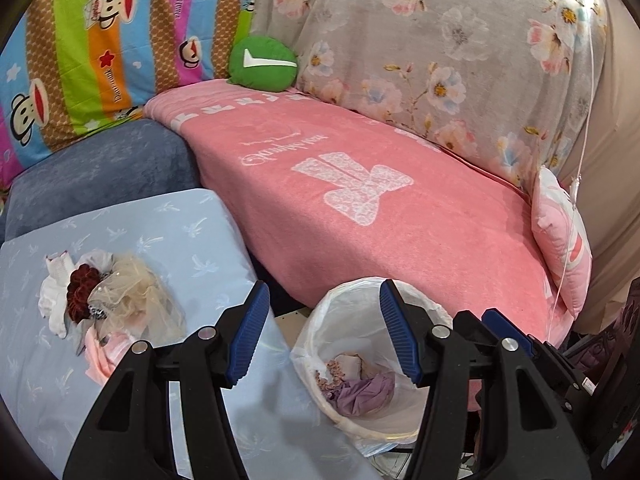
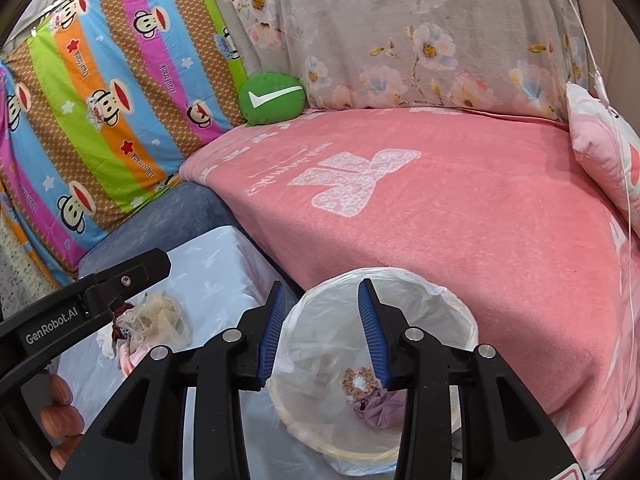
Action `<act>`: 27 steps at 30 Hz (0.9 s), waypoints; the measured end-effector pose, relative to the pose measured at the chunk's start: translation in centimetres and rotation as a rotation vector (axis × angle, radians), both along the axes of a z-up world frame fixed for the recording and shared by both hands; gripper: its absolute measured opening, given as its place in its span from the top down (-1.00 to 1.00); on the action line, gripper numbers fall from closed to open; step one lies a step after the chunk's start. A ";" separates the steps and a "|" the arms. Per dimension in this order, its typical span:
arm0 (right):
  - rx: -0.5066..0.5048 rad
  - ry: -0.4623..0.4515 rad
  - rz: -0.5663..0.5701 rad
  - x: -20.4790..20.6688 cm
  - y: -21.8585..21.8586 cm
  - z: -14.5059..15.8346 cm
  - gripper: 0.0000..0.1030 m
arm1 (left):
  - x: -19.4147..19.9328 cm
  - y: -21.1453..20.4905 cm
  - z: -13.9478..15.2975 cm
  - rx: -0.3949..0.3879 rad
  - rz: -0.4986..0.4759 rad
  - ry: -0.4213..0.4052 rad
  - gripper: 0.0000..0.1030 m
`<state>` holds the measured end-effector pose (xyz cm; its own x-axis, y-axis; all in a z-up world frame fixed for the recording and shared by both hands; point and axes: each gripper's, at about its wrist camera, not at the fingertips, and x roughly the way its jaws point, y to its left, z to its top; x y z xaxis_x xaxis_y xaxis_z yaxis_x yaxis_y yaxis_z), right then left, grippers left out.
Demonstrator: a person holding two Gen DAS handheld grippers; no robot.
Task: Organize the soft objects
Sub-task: 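Move both open grippers back to the textile pile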
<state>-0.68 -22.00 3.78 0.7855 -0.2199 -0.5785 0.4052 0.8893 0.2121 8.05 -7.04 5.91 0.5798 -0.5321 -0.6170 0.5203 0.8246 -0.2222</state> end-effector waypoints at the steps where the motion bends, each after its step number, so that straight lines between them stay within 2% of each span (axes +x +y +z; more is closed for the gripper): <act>1: -0.002 0.002 0.007 0.2 0.4 -0.1 0.21 | 0.1 0.4 -0.1 0.000 0.009 0.004 -0.10; 6: -0.004 0.013 0.050 1.5 2.8 -0.5 0.19 | 1.0 3.2 -0.8 -0.001 0.070 0.021 -0.23; 13: -0.019 0.035 0.111 3.5 6.5 -1.2 0.08 | 2.6 7.6 -2.0 -0.008 0.165 0.053 -0.26; 27: -0.003 0.083 0.223 8.2 13.1 -3.0 0.01 | 5.9 16.8 -5.1 0.013 0.341 0.128 -0.26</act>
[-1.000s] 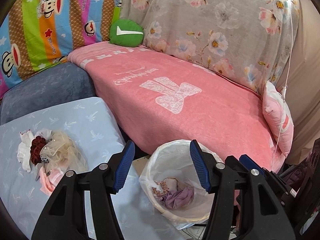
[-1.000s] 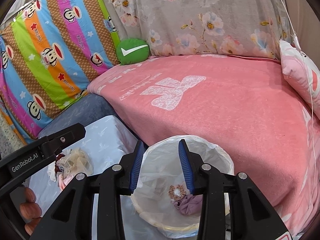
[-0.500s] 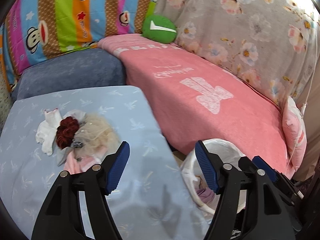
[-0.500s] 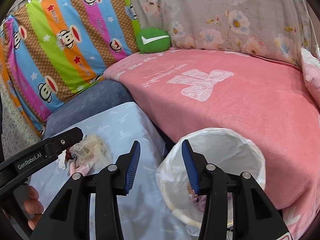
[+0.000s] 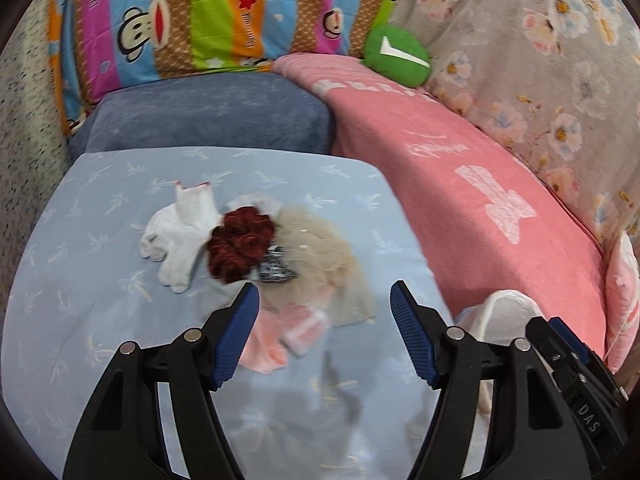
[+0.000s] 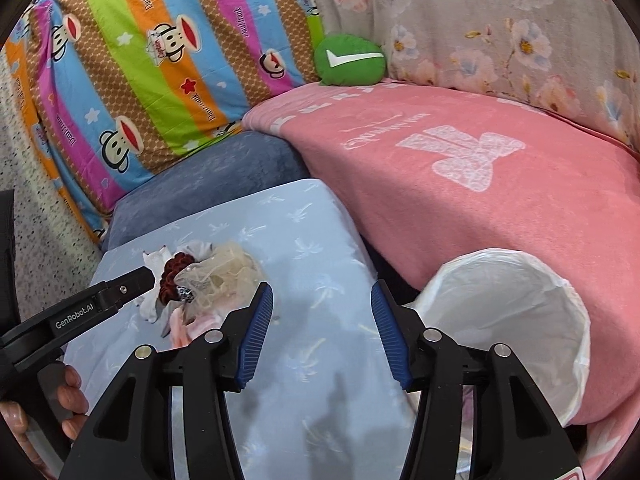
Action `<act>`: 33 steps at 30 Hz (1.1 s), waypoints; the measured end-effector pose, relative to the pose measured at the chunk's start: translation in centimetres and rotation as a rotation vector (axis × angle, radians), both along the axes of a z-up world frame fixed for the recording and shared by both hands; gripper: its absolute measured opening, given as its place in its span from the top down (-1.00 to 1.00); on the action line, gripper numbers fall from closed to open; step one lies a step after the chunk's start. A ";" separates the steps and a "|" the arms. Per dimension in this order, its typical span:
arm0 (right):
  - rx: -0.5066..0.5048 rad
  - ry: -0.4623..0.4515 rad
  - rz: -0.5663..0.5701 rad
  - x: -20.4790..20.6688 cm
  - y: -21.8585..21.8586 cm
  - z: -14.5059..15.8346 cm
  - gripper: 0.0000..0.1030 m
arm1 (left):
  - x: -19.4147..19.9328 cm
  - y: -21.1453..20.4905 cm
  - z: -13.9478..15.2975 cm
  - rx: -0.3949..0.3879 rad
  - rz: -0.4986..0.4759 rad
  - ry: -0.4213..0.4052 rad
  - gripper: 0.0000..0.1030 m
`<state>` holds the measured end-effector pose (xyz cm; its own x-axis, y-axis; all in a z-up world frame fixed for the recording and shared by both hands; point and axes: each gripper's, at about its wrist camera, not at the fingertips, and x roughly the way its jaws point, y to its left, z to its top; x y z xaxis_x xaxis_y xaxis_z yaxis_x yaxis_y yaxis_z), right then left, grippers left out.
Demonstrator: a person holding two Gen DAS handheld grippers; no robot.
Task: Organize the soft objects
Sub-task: 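Move both open grippers back to the textile pile, then grasp the dark red scrunchie with the left gripper while the right gripper grasps the sheer beige mesh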
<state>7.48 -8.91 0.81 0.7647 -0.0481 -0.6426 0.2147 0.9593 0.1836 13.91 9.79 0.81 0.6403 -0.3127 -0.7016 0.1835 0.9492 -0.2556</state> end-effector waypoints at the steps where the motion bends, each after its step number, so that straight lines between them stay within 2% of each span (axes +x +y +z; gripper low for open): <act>1: 0.006 0.004 0.008 0.4 0.3 -0.2 0.00 | 0.3 0.7 -0.2 0.001 0.012 0.006 -0.26; 12: 0.081 0.050 0.084 7.0 4.2 -2.2 0.00 | 4.8 6.3 -3.0 -0.013 0.118 0.082 -0.26; 24: 0.130 0.122 0.129 14.2 7.5 -5.9 0.05 | 9.9 6.8 -6.3 -0.052 0.105 0.170 -0.18; 29: 0.153 0.160 0.140 15.9 8.2 -7.8 0.24 | 11.0 6.4 -7.6 -0.071 0.087 0.209 0.02; 32: 0.168 0.189 0.150 16.6 8.6 -9.0 0.49 | 11.3 6.3 -8.4 -0.091 0.068 0.231 0.28; 33: 0.172 0.201 0.158 16.8 8.7 -9.4 0.66 | 11.4 6.3 -8.5 -0.096 0.060 0.237 0.39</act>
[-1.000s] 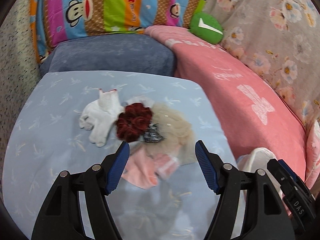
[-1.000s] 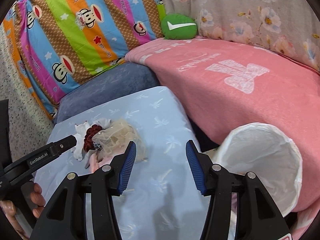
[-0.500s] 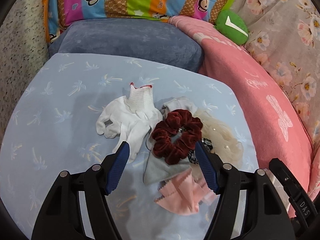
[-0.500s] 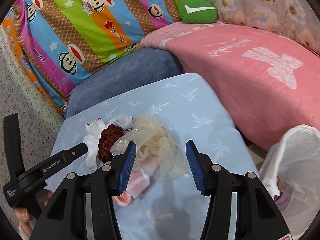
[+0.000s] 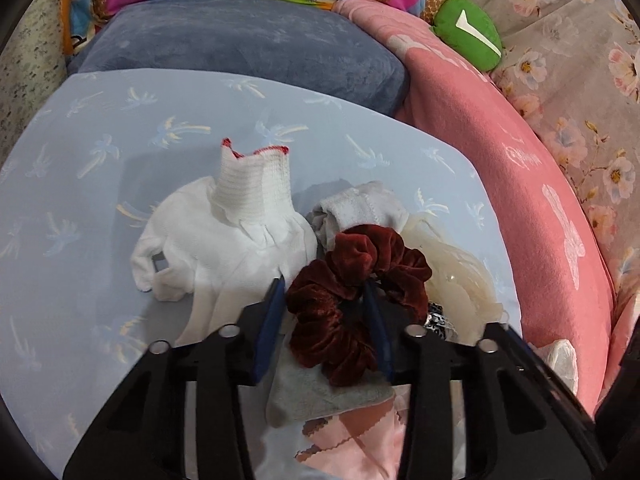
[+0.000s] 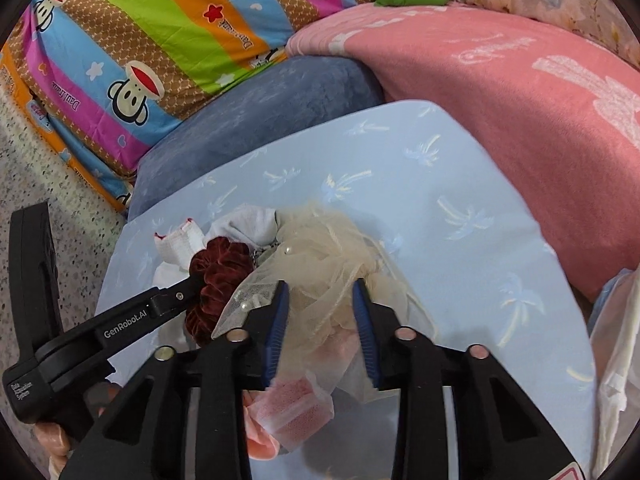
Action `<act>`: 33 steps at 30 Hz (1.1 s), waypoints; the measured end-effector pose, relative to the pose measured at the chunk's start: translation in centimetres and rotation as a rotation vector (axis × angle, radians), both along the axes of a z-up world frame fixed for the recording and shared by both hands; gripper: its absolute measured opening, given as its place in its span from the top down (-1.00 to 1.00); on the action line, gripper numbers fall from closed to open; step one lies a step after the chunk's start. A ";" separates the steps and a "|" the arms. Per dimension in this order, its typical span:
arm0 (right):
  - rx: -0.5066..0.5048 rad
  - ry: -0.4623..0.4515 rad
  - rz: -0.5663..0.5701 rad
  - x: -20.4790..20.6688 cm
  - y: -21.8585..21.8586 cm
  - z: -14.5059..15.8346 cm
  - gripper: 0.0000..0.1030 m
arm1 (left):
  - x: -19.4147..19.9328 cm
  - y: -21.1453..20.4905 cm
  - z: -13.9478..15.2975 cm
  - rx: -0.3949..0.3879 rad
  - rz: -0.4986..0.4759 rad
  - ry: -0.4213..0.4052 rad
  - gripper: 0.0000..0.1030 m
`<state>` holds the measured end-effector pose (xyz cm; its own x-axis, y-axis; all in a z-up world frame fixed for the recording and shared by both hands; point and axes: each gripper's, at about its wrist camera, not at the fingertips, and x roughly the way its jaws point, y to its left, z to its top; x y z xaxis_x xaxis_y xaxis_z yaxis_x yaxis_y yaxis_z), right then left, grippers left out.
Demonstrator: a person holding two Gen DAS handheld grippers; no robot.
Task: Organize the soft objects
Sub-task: 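Grasp the dark red scrunchie with the left gripper while the right gripper grasps the sheer beige mesh, then carry the scrunchie and beige mesh with both grippers over the white bin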
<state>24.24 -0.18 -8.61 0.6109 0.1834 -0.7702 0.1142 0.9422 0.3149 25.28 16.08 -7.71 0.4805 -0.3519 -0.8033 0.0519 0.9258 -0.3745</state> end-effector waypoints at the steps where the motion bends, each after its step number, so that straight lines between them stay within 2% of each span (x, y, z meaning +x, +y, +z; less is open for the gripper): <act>1: 0.004 0.004 0.004 0.0 0.1 -0.2 0.84 | 0.1 -0.1 0.0 -0.002 -0.005 0.003 0.47; 4: 0.002 -0.007 0.009 -0.3 0.2 -0.2 0.95 | -0.2 -0.2 0.2 0.002 -0.023 -0.006 0.69; 7: -0.006 -0.044 0.009 -0.6 0.3 1.0 0.96 | -0.5 -0.2 1.0 0.005 -0.029 -0.027 0.75; 17: 0.003 -0.182 -0.013 -3.5 -1.4 7.8 0.97 | -2.7 -1.3 6.8 -0.005 -0.053 -0.148 0.79; 24: -0.005 -0.273 -0.040 -6.9 -3.8 12.2 0.97 | -5.0 -3.8 10.9 0.000 -0.099 -0.246 0.79; 33: -0.019 -0.382 -0.106 -11.8 -8.3 17.0 0.97 | -8.3 -7.8 13.9 -0.009 -0.182 -0.323 0.79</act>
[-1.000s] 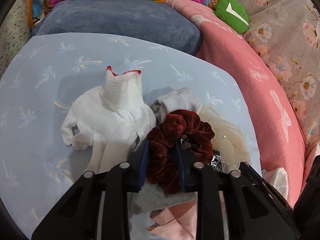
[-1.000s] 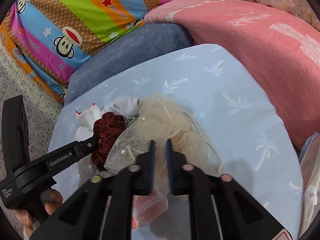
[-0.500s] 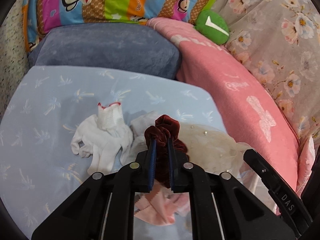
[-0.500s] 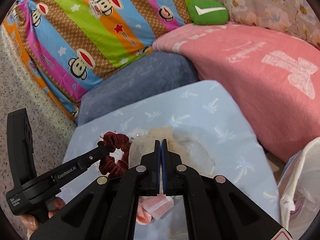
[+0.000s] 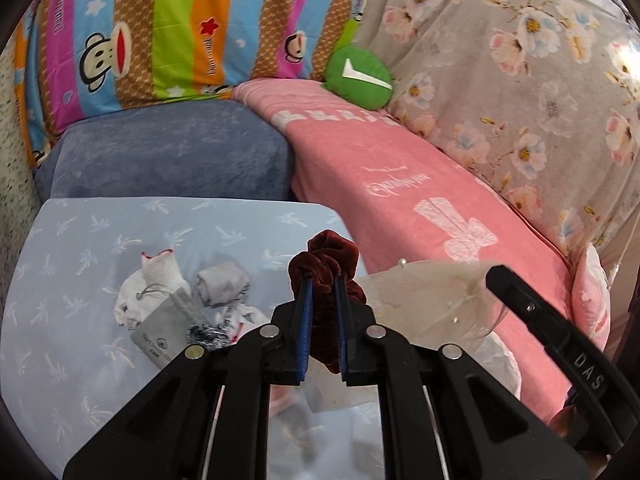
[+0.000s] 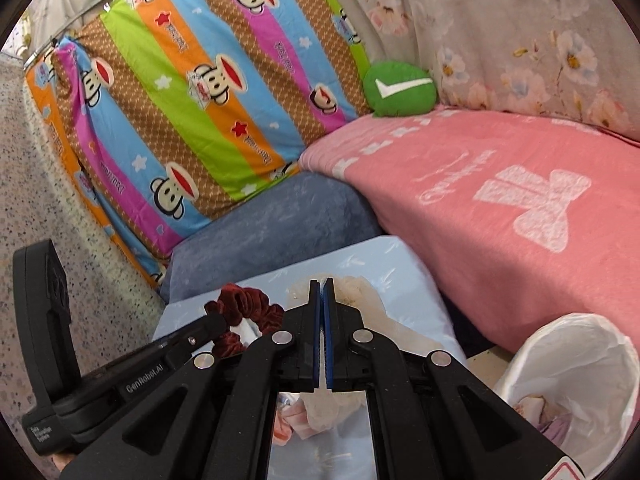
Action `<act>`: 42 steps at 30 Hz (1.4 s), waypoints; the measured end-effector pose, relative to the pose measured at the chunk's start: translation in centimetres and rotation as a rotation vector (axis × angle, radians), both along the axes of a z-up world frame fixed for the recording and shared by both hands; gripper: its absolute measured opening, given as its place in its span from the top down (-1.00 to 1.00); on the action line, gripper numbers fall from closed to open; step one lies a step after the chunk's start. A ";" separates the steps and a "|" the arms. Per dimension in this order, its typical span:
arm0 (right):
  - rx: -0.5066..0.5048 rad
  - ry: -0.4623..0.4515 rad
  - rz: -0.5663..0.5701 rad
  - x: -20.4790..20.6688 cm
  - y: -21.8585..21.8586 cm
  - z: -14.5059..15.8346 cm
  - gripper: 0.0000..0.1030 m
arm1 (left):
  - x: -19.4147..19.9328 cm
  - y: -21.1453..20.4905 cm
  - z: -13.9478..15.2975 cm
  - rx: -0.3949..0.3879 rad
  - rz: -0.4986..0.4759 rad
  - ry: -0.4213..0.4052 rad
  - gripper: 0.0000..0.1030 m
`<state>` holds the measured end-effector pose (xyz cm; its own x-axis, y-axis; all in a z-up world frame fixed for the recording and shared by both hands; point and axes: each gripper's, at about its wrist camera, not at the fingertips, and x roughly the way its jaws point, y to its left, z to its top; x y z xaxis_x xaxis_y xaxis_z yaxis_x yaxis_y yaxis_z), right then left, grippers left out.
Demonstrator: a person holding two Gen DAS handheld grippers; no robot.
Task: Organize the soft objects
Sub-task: 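Carry the scrunchie and beige mesh with both grippers over the white bin, then open both grippers to drop the scrunchie and mesh into the bin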
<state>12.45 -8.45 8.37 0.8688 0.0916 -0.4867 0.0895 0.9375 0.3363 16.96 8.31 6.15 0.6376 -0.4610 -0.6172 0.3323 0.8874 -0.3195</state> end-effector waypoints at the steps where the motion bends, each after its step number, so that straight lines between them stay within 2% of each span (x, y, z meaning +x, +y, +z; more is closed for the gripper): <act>1: -0.002 -0.010 -0.009 -0.5 -0.5 0.5 0.97 | -0.3 -0.6 0.2 0.002 -0.011 -0.005 0.79; 7: -0.017 -0.055 -0.068 -4.4 -4.3 2.5 0.97 | -2.6 -4.3 1.0 0.017 -0.081 -0.032 0.79; 16: -0.023 -0.079 -0.157 -9.1 -9.8 3.7 0.97 | -5.7 -9.5 1.1 0.038 -0.177 -0.039 0.79; 30: 0.001 -0.022 -0.275 -13.1 -17.3 1.7 0.96 | -8.6 -17.1 0.2 0.074 -0.320 -0.013 0.76; 35: -0.003 -0.004 -0.298 -13.8 -18.7 0.9 0.85 | -9.2 -18.8 -0.2 0.059 -0.353 0.003 0.76; 38: -0.002 0.004 -0.305 -14.0 -19.2 0.5 0.82 | -9.2 -19.5 -0.4 0.061 -0.363 0.017 0.70; 40: -0.003 0.005 -0.310 -14.1 -19.3 0.4 0.72 | -9.3 -19.8 -0.5 0.066 -0.359 0.020 0.49; 42: -0.009 0.009 -0.313 -14.1 -19.4 0.3 0.64 | -9.4 -19.9 -0.5 0.074 -0.350 0.014 0.41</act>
